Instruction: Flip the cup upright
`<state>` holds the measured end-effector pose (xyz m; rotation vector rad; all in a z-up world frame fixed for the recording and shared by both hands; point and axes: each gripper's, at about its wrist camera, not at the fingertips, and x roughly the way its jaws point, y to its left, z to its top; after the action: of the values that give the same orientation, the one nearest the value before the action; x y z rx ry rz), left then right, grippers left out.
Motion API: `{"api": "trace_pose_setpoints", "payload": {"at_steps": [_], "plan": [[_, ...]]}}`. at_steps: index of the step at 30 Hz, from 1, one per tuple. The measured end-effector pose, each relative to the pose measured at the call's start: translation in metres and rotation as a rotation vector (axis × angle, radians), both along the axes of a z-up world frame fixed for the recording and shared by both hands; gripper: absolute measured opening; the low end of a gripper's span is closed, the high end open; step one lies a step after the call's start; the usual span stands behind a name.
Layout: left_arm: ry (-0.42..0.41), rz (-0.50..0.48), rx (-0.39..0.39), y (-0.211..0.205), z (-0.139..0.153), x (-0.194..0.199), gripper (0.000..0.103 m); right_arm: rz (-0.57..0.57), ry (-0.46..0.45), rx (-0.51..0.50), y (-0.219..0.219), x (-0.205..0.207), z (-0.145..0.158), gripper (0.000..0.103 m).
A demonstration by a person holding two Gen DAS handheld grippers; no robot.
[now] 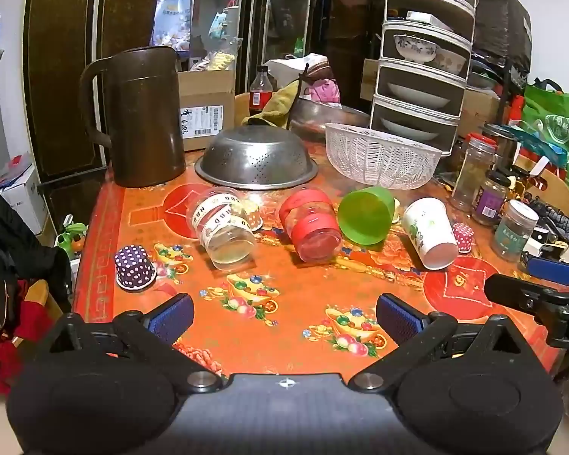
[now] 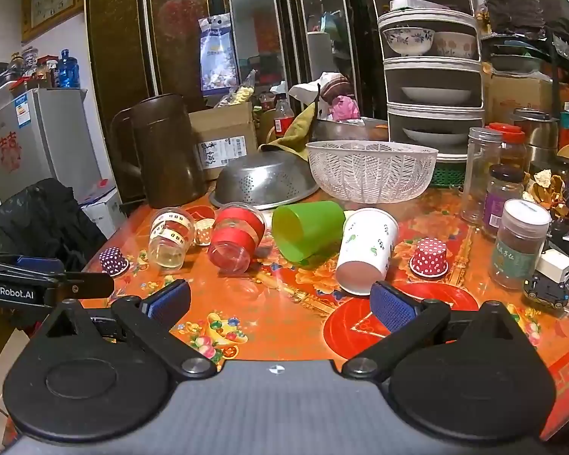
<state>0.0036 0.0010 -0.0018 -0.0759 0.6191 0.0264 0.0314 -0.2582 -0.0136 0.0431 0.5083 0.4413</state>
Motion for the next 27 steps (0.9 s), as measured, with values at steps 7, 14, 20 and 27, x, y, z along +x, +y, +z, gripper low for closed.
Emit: {"api": "trace_pose_setpoints", "payload": {"at_steps": [7,14,20,27], "plan": [[0.001,0.000,-0.002,-0.0009,-0.0007,-0.0001,0.103,-0.001,0.005,0.002,-0.0010,0.0002,0.0006,0.102],[0.005,0.001,-0.003,-0.0023,-0.0011,0.0001,0.103,-0.002,0.012,0.003,-0.0021,-0.0001,-0.0001,0.102],[0.004,0.000,-0.005,-0.0022,-0.0009,0.0000,0.103,-0.005,0.016,0.005,-0.0040,-0.0003,-0.0002,0.102],[0.004,0.000,-0.007,-0.0027,-0.0007,-0.0008,0.103,-0.006,0.017,0.006,-0.0046,-0.0010,0.0008,0.102]]}}
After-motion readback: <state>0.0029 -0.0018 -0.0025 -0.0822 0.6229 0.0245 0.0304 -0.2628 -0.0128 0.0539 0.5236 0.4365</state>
